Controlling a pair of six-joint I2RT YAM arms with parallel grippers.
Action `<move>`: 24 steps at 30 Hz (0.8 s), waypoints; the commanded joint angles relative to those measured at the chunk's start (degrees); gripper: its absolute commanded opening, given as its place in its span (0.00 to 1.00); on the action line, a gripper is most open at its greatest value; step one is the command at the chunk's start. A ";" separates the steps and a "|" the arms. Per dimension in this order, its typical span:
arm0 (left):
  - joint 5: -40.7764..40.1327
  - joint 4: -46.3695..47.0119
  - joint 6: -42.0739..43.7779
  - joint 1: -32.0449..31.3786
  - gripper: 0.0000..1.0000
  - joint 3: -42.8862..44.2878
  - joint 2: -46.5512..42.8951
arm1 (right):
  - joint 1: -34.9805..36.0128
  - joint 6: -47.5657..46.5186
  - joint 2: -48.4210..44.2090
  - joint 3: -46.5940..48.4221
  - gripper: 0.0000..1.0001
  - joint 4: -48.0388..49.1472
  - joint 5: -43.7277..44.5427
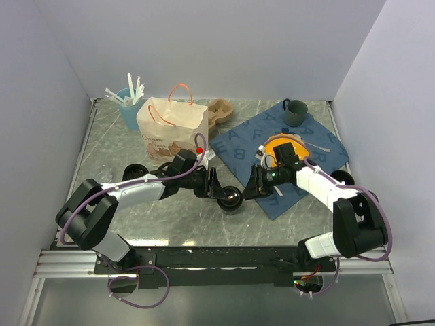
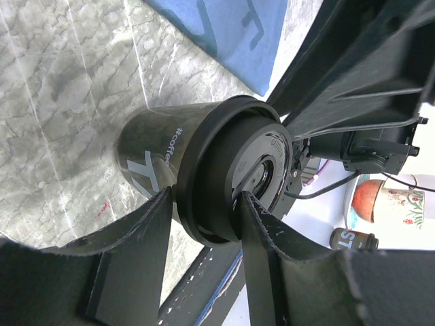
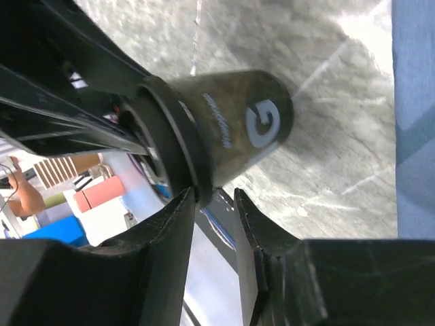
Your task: Pack the takeout coffee
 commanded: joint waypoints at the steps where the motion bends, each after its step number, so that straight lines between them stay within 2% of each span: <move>1: -7.00 -12.10 4.98 -1.01 0.47 -3.25 4.67 | 0.25 0.22 -0.32 -1.99 0.35 3.79 0.22; 9: -6.82 -12.27 5.07 -1.01 0.46 -3.16 5.64 | 0.17 3.99 0.57 -7.78 0.22 8.62 6.45; 13: -7.17 -12.45 5.24 -1.01 0.46 -3.25 6.08 | 0.16 7.60 0.21 -12.35 0.21 12.57 8.13; 17: -7.18 -12.54 5.50 -1.01 0.45 -3.07 7.04 | 0.16 7.87 0.74 -12.89 0.21 11.18 9.89; 18: -7.09 -12.54 5.59 -1.01 0.44 -2.98 7.22 | 0.16 7.78 -0.22 -12.37 0.22 10.92 9.28; 24: -7.09 -12.80 6.12 -1.01 0.44 -2.46 7.05 | 0.17 4.71 -6.64 -4.81 0.45 6.09 4.18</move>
